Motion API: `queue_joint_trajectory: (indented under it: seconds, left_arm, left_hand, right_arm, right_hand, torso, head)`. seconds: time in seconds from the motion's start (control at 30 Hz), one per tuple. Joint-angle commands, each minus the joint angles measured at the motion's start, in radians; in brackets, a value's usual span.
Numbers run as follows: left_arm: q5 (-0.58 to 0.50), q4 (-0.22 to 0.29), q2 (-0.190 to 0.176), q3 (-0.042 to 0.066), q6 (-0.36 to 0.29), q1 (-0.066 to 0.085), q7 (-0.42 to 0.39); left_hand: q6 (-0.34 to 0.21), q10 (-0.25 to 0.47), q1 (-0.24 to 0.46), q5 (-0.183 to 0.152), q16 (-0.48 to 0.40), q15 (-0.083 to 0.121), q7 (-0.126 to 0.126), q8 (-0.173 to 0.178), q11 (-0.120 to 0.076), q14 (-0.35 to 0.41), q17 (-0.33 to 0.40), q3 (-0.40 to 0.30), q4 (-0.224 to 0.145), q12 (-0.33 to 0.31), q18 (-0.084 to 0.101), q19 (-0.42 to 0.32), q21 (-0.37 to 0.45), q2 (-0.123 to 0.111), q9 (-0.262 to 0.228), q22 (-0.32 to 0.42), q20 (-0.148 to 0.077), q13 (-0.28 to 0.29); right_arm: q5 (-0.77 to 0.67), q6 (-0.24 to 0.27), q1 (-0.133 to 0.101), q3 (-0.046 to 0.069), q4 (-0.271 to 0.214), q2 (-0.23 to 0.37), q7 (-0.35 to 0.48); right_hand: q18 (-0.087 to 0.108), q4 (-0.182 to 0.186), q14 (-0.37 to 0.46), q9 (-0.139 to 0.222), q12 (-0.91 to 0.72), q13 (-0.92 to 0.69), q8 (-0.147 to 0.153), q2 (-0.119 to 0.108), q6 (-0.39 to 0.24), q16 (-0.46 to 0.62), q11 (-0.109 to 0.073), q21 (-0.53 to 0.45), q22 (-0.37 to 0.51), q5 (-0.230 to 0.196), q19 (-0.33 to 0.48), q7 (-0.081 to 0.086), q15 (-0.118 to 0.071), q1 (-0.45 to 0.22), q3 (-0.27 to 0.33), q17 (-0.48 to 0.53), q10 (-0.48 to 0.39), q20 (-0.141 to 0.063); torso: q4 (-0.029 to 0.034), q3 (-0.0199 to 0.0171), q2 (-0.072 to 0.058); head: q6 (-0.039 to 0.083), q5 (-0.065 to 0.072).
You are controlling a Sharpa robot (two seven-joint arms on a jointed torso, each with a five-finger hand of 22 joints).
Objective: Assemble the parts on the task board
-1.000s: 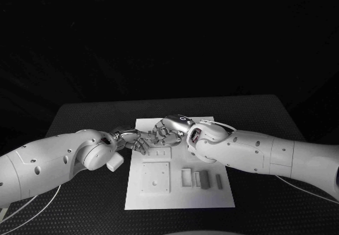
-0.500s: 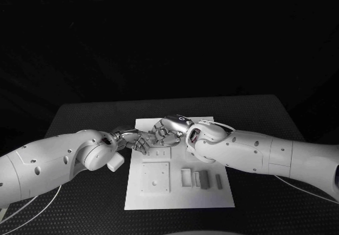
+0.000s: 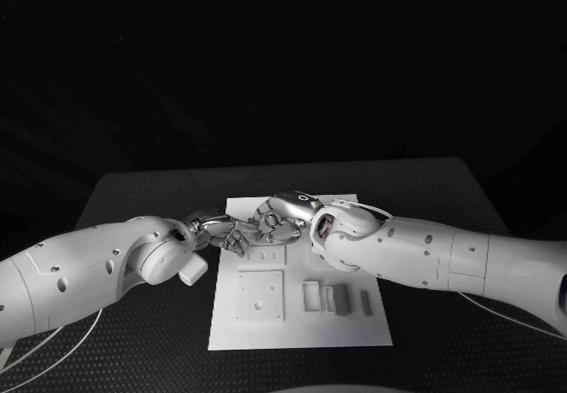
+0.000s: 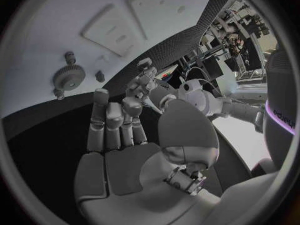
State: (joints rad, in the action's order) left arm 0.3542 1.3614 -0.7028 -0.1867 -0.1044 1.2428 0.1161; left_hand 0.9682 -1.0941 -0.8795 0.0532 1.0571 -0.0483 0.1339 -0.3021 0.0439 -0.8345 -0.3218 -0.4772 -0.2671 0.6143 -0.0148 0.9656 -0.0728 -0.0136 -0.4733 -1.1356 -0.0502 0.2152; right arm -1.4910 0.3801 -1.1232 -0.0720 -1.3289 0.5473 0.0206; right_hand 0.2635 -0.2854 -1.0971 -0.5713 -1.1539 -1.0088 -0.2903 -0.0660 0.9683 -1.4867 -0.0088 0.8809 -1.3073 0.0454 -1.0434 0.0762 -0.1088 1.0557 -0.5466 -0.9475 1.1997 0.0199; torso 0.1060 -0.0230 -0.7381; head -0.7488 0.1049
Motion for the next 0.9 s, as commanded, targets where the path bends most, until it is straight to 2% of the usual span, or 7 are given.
queue_joint_trajectory:
  seconds: [0.03,0.2,0.4,0.5,0.77,0.9]
  left_arm:
    - [-0.009,0.001,0.004,0.001,-0.011,0.001,-0.020]
    - [-0.009,-0.001,0.006,0.001,-0.008,0.001,-0.011]
    - [0.005,-0.002,0.007,0.001,-0.009,0.001,0.007]
    - [0.005,-0.002,0.007,0.001,-0.006,0.001,0.010]
    - [0.005,-0.001,0.007,0.001,-0.004,0.001,0.014]
    - [0.006,-0.001,0.007,0.001,-0.003,0.001,0.014]
  left_hand:
    - [0.008,-0.008,-0.010,-0.003,0.005,0.001,0.001,-0.006,-0.001,-0.006,-0.002,-0.007,0.000,-0.008,0.004,0.007,-0.004,0.003,-0.001,-0.002,-0.001,0.001]
    - [0.009,-0.011,-0.013,-0.003,0.005,0.002,0.001,-0.007,-0.001,-0.007,-0.002,-0.008,-0.004,-0.010,0.004,0.008,-0.004,0.002,-0.001,-0.003,-0.001,0.002]
    - [0.010,-0.016,-0.008,-0.003,0.005,0.002,0.000,-0.008,-0.002,-0.009,-0.004,0.000,-0.011,-0.017,0.005,0.010,-0.005,-0.030,0.000,-0.006,-0.002,0.003]
    - [0.011,-0.018,-0.009,-0.003,0.005,0.003,0.000,-0.008,-0.002,-0.009,-0.004,0.000,-0.014,-0.020,0.005,0.010,-0.005,-0.038,0.000,-0.007,-0.003,0.003]
    - [0.015,-0.025,-0.015,-0.003,0.007,0.005,-0.002,-0.010,-0.004,-0.013,-0.006,-0.002,-0.016,-0.023,0.004,0.014,-0.006,-0.043,0.000,-0.010,-0.005,0.005]
    - [0.019,-0.031,-0.025,-0.003,0.008,0.007,-0.004,-0.012,-0.006,-0.015,-0.007,-0.007,-0.018,-0.024,0.004,0.016,-0.007,-0.039,-0.001,-0.011,-0.006,0.007]
  right_arm:
    - [-0.001,-0.010,0.000,0.000,-0.002,-0.002,0.003]
    - [0.000,-0.007,0.000,0.000,-0.004,-0.003,0.004]
    - [0.000,-0.005,0.000,0.000,-0.007,-0.004,0.004]
    - [0.000,-0.003,0.000,0.000,-0.006,-0.005,0.005]
    - [0.000,-0.004,0.000,0.000,-0.006,-0.006,0.005]
    - [0.000,-0.006,0.000,0.000,-0.003,-0.007,0.004]
  right_hand:
    - [-0.002,-0.001,-0.001,-0.001,-0.002,-0.001,0.004,0.003,0.018,-0.003,-0.003,0.005,-0.012,0.003,-0.005,0.024,-0.007,-0.010,-0.006,0.002,-0.001,-0.002]
    - [-0.002,-0.001,-0.001,-0.001,-0.002,-0.001,0.004,0.003,0.018,-0.003,-0.003,0.005,-0.012,0.003,-0.005,0.024,-0.007,-0.011,-0.006,0.002,-0.001,-0.002]
    - [-0.002,0.000,-0.001,-0.001,-0.002,-0.001,0.005,0.003,0.018,-0.003,-0.003,0.005,-0.012,0.003,-0.006,0.024,-0.007,-0.012,-0.006,0.002,-0.001,-0.002]
    - [-0.002,0.000,-0.001,-0.001,-0.002,-0.001,0.005,0.003,0.018,-0.003,-0.003,0.005,-0.012,0.003,-0.006,0.024,-0.007,-0.012,-0.006,0.002,-0.001,-0.002]
    - [-0.002,0.000,-0.001,-0.001,-0.002,-0.001,0.005,0.003,0.018,-0.003,-0.003,0.005,-0.012,0.003,-0.006,0.024,-0.007,-0.013,-0.006,0.002,-0.001,-0.002]
    - [-0.002,0.000,-0.001,-0.001,-0.002,-0.001,0.005,0.003,0.018,-0.003,-0.003,0.005,-0.012,0.003,-0.006,0.024,-0.007,-0.014,-0.006,0.002,-0.001,-0.002]
  torso:
    - [-0.0010,-0.0007,0.000]
    - [-0.0003,-0.0012,0.000]
    - [-0.0003,-0.0012,0.000]
    - [-0.0004,-0.0011,0.000]
    - [0.0003,-0.0005,0.000]
    - [-0.0004,-0.0004,0.000]
  head:
    - [-0.001,-0.001]
    - [-0.003,-0.001]
    - [-0.004,-0.001]
    - [-0.004,-0.001]
    - [-0.006,-0.001]
    - [-0.006,-0.001]
